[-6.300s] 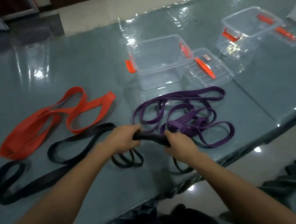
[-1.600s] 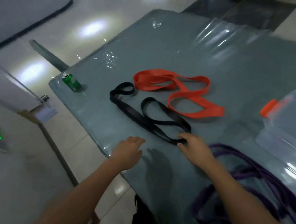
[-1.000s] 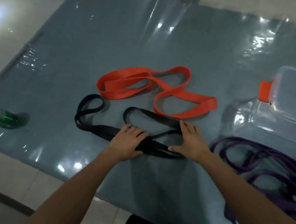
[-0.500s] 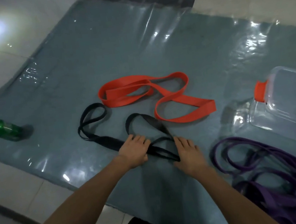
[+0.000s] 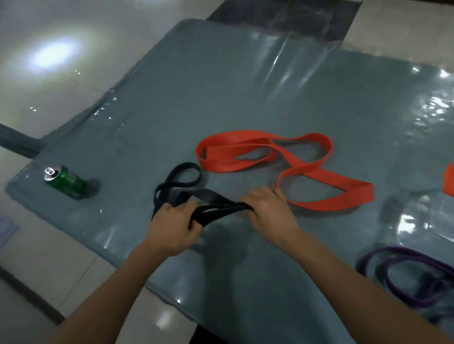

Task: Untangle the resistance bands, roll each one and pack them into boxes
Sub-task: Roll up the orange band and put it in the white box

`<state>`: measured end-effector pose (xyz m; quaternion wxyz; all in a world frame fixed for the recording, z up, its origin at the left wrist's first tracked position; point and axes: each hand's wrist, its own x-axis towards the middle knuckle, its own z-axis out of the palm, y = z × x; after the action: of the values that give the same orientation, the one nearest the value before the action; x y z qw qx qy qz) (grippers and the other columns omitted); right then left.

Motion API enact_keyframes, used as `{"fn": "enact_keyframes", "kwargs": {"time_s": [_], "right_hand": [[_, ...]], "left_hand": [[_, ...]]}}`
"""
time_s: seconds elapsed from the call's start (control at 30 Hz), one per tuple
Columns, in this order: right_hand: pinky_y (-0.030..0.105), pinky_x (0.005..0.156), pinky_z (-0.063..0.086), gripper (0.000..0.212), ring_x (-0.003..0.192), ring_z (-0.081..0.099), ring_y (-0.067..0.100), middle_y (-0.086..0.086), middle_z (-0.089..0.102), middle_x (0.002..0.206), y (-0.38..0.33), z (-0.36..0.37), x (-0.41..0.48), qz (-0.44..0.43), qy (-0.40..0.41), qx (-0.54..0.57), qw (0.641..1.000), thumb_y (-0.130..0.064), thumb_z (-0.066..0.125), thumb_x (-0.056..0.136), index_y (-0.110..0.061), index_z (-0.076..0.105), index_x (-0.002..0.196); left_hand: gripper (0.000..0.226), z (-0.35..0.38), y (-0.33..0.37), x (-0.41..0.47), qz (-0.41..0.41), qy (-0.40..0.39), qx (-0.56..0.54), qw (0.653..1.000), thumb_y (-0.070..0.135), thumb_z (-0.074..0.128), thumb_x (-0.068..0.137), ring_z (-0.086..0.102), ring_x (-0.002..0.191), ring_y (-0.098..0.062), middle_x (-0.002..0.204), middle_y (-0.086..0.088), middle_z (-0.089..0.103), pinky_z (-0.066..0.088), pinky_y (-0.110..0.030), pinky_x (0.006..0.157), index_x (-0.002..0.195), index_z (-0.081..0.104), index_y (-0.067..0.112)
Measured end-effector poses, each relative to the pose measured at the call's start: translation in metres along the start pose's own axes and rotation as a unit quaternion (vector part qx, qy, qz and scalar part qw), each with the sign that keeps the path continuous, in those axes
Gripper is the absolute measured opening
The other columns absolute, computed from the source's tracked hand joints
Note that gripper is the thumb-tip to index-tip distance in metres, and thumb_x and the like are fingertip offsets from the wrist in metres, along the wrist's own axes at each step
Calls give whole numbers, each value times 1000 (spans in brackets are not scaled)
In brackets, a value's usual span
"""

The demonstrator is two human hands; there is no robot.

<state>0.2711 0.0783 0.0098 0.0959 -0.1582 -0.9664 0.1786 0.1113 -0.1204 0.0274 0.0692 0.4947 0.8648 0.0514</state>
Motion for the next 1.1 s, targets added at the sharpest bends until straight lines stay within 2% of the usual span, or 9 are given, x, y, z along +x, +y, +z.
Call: {"fn": "enact_keyframes", "kwargs": {"time_s": [0.1, 0.3, 0.4, 0.53, 0.63, 0.73, 0.8, 0.9, 1.1], "right_hand": [[35, 82, 35, 22, 102, 57, 21, -6, 66, 101, -30, 16, 53, -46, -30, -11, 998, -23, 64, 87, -28, 70, 108], [37, 96, 33, 30, 125, 48, 23, -3, 57, 133, -83, 71, 148, -85, -126, -21, 988, -20, 65, 89, -20, 64, 119], [43, 105, 34, 32, 139, 39, 24, 1, 44, 152, -96, 97, 187, -89, -162, -47, 982, -16, 65, 88, -19, 63, 120], [46, 113, 29, 25, 150, 20, 28, 7, 21, 164, -107, 120, 225, -124, -190, -126, 966, -16, 65, 85, -17, 65, 110], [51, 119, 16, 29, 154, 5, 29, 10, 8, 167, -111, 131, 247, -173, -205, -169, 948, -16, 67, 82, -15, 61, 111], [47, 123, -1, 59, 153, 6, 30, 13, 15, 164, -116, 142, 264, -222, -268, -208, 914, -17, 66, 84, -7, 43, 138], [46, 123, -2, 72, 147, 25, 32, 17, 37, 153, -118, 146, 271, -227, -301, -214, 901, -19, 67, 83, -3, 32, 145], [45, 120, 16, 75, 125, 48, 35, 19, 52, 133, -117, 145, 277, -206, -322, -179, 906, -23, 69, 81, -4, 31, 144], [45, 97, 37, 67, 122, 47, 33, 14, 54, 131, -118, 142, 273, -189, -308, -221, 906, -31, 69, 81, -10, 43, 139]], "left_hand": [[50, -2, -48, -7, -52, 41, -26, 997, 35, 46, 80, 64, 70, -34, 99, -6, 73, 51, -35, 66, 126, 58, 22], [50, 3, -143, -9, -98, 38, -17, 994, 40, 37, 81, 65, 69, -26, 97, 1, 74, 46, -36, 77, 120, 66, 27], [45, 11, -176, 2, -123, 16, 7, 992, 38, 43, 79, 63, 84, -26, 91, 2, 71, 37, -40, 85, 115, 68, 28], [57, 26, -187, 12, -168, 3, -32, 985, 43, 37, 80, 46, 129, -32, 139, -10, 54, 35, -49, 101, 127, 62, 21], [77, 42, -177, 14, -219, -58, -133, 965, 57, 41, 91, 18, 149, -32, 164, -11, 17, 24, -51, 116, 155, 25, 17], [112, 59, -176, 15, -209, -100, -144, 962, 74, 53, 80, 23, 146, -31, 163, -10, 19, 28, -49, 115, 159, 3, 13], [116, 65, -181, 17, -188, -94, -107, 972, 69, 60, 76, 33, 138, -31, 157, -11, 30, 35, -47, 107, 158, 5, 8], [108, 65, -190, 20, -167, -92, -81, 978, 53, 67, 77, 40, 130, -31, 150, -12, 38, 40, -45, 99, 157, 13, 5], [73, 49, -210, 34, -157, -108, -138, 972, 19, 63, 84, 47, 121, -31, 134, -13, 48, 48, -41, 91, 148, 30, 8]]}}
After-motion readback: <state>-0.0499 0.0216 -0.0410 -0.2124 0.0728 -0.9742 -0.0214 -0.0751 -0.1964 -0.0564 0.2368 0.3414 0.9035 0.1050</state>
